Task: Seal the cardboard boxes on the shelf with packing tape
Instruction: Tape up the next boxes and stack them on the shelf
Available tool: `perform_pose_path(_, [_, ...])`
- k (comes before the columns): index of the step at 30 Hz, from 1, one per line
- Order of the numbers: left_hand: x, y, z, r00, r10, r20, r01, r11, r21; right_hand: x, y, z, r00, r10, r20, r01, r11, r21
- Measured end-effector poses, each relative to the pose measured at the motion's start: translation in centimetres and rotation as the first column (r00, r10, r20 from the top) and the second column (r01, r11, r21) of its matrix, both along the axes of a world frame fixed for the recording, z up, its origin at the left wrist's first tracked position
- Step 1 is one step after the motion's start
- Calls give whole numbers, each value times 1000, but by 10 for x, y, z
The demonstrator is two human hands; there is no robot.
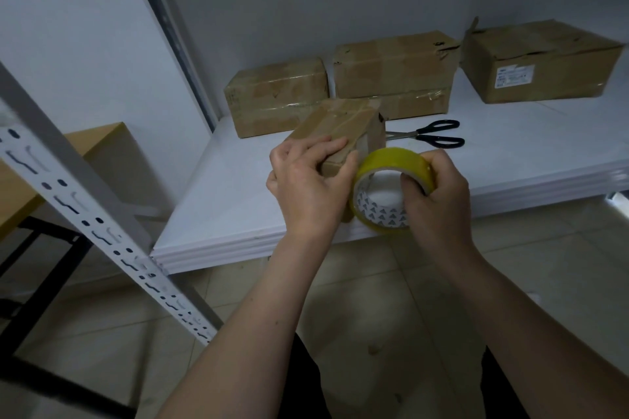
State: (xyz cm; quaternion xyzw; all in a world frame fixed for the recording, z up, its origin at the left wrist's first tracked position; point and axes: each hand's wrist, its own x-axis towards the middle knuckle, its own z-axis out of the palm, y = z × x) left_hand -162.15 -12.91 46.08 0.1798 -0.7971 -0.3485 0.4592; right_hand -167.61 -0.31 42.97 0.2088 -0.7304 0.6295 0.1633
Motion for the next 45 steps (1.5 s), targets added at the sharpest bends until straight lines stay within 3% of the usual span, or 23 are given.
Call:
perform_pose_path(10, [6, -16, -2, 984, -122, 128, 138, 982, -129, 7, 8, -2, 993, 84, 80, -82, 996, -29])
perform_pose_path(14, [-1, -11, -4, 997, -73, 17, 74, 997, -26, 12, 8, 0, 983, 108, 148, -106, 994, -23])
perform_pose_path(16, [-5, -12, 2, 992, -26, -123, 41, 991, 128, 11, 4, 17, 989, 89, 117, -86, 996, -24])
perform_pose_path(18, [-9, -9, 15, 952, 52, -301, 99, 880, 465, 9, -6, 44, 995, 79, 69, -69, 988, -137])
perform_pose_path(20, [-15, -3, 22, 903, 159, -398, 206, 655, 727, 4, -25, 64, 994, 80, 69, -64, 975, -213])
perform_pose_path(22, [-18, 9, 22, 862, 248, -441, 282, 488, 826, -3, -48, 71, 987, 99, 129, -83, 989, -121])
perform_pose_path(24, [-17, 16, 17, 867, 278, -413, 279, 416, 865, -7, -64, 71, 958, 151, 246, -142, 988, -54])
perform_pose_path(29, [-4, -11, 8, 993, 96, -70, -3, 610, 793, -16, -65, 77, 906, 171, 387, -191, 982, 13])
perform_pose_path(31, [5, -18, 11, 994, 107, 18, -81, 625, 777, -17, -67, 80, 915, 170, 365, -229, 966, 123])
perform_pose_path(34, [10, -16, 16, 997, 82, -8, -43, 601, 798, -23, -67, 87, 928, 141, 344, -226, 949, 219])
perform_pose_path(38, [13, -15, 19, 998, 26, -53, 27, 590, 807, -36, -55, 92, 873, 193, 448, -243, 968, 57])
perform_pose_path(42, [18, -15, 24, 994, 5, -109, 87, 560, 824, -38, -51, 95, 879, 208, 430, -244, 969, 30])
perform_pose_path(43, [17, -16, 23, 993, 8, -121, 91, 605, 791, -36, -50, 96, 887, 215, 410, -259, 964, 55])
perform_pose_path(45, [18, -20, 16, 997, 39, -70, 5, 842, 539, -32, -50, 98, 907, 213, 363, -265, 959, 100])
